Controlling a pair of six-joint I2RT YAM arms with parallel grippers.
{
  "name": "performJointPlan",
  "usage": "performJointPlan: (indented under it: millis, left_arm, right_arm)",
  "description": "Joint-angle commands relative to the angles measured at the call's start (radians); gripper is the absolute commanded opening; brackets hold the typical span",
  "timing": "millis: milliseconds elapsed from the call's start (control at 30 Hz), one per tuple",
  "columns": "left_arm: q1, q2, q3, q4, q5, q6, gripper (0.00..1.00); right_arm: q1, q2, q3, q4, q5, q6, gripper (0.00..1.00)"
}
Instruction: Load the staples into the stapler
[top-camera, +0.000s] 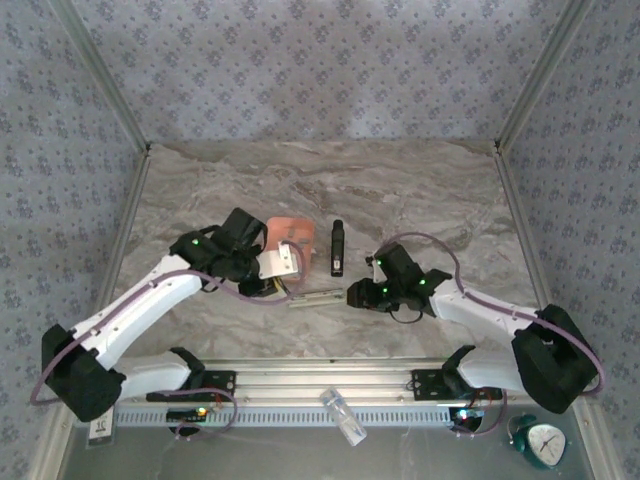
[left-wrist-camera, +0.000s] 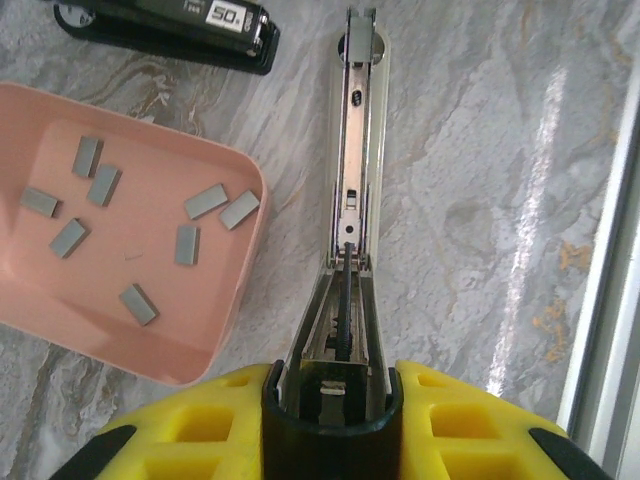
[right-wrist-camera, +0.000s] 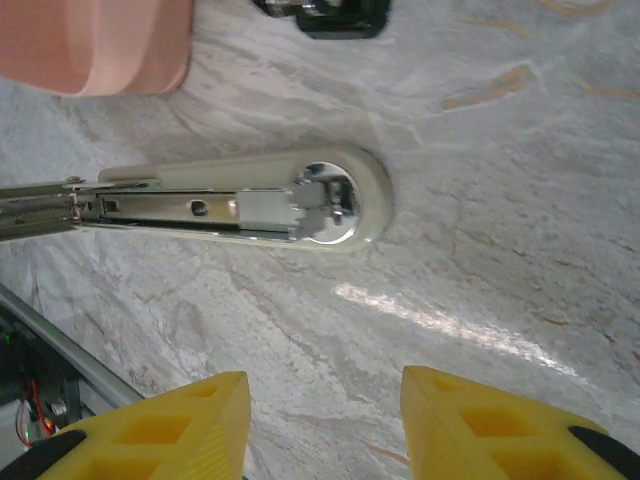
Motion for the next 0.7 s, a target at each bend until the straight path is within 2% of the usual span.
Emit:
performJointPlan:
  millis: [0, 333, 667]
  left_arm:
    - [-0.035, 0.019, 0.047, -0.014, -0.056, -0.028, 0.17]
    - [-0.103, 0.092, 0.098, -0.057, -0.085, 0.001, 0.19]
    - [-0.109, 0.161, 0.155, -0.025, -0.045, -0.074, 0.21]
  right_arm:
    - [-0.015, 0.030, -0.016, 0.084, -0.042, 0.078, 0.43]
    - [-0.064, 0.126, -0.021, 0.224, -0.118, 0.112, 0.43]
    - [-0.069, 0.252, -0.011, 0.277, -0.151, 0.101, 0.33]
